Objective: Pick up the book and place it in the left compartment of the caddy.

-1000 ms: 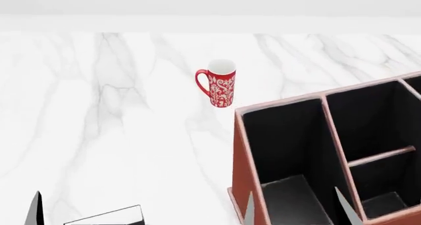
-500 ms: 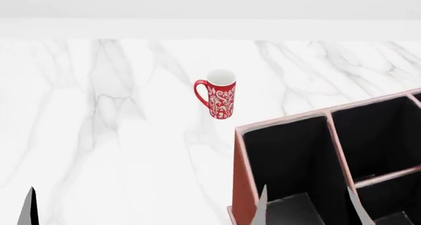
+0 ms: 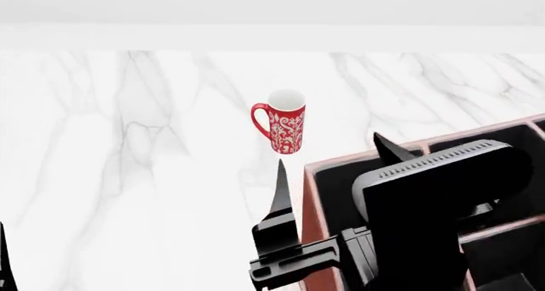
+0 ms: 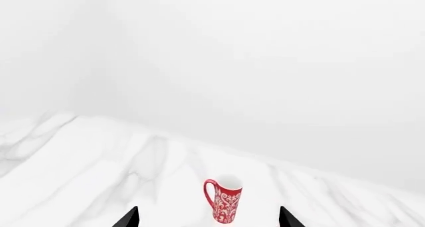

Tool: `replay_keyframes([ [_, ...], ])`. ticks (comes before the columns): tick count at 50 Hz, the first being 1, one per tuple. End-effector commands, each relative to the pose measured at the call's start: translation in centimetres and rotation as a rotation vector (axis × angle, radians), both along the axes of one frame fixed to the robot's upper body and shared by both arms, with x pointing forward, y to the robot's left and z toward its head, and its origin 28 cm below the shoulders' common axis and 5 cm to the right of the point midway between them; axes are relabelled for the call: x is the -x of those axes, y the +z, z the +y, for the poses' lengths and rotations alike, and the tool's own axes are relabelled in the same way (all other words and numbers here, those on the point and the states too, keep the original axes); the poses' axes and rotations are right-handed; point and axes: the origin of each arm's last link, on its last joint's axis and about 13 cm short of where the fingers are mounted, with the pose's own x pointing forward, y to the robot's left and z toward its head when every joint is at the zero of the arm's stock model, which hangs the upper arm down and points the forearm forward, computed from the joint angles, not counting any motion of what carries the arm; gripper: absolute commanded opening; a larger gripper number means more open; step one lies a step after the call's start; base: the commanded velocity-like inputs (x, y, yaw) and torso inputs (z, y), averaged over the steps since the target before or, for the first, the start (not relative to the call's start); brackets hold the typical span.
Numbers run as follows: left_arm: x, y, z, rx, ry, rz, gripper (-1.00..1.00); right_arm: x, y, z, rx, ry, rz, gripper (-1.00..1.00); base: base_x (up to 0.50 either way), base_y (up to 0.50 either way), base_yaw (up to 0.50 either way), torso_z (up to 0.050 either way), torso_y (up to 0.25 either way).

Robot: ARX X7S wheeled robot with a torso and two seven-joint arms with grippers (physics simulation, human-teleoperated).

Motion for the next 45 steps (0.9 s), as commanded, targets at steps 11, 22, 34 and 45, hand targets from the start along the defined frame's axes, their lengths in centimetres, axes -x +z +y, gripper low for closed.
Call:
replay_keyframes([
  [11, -0.3, 0.4, 0.8, 0.009, 0.032, -0.009, 1.0, -1.7, 4.0, 0.1, 0.137, 0.149, 0.063, 1.0, 0.0, 0.0, 0.0, 0.0, 0.0],
  [22, -0.3, 0.6, 1.0, 0.008, 0.044, -0.013, 1.0, -2.6, 5.6, 1.5, 0.254, 0.258, 0.093, 1.0, 0.0, 0.0, 0.0, 0.0, 0.0],
  [34, -0.4, 0.9, 1.5, 0.022, 0.06, -0.02, 1.0, -4.4, 6.9, 2.8, 0.286, 0.33, 0.186, 1.0, 0.0, 0.0, 0.0, 0.0, 0.0],
  [45, -0.5, 0.9, 1.7, 0.029, 0.07, -0.019, 1.0, -5.6, 7.1, 3.6, 0.395, 0.368, 0.227, 1.0, 0.0, 0.0, 0.0, 0.0, 0.0],
])
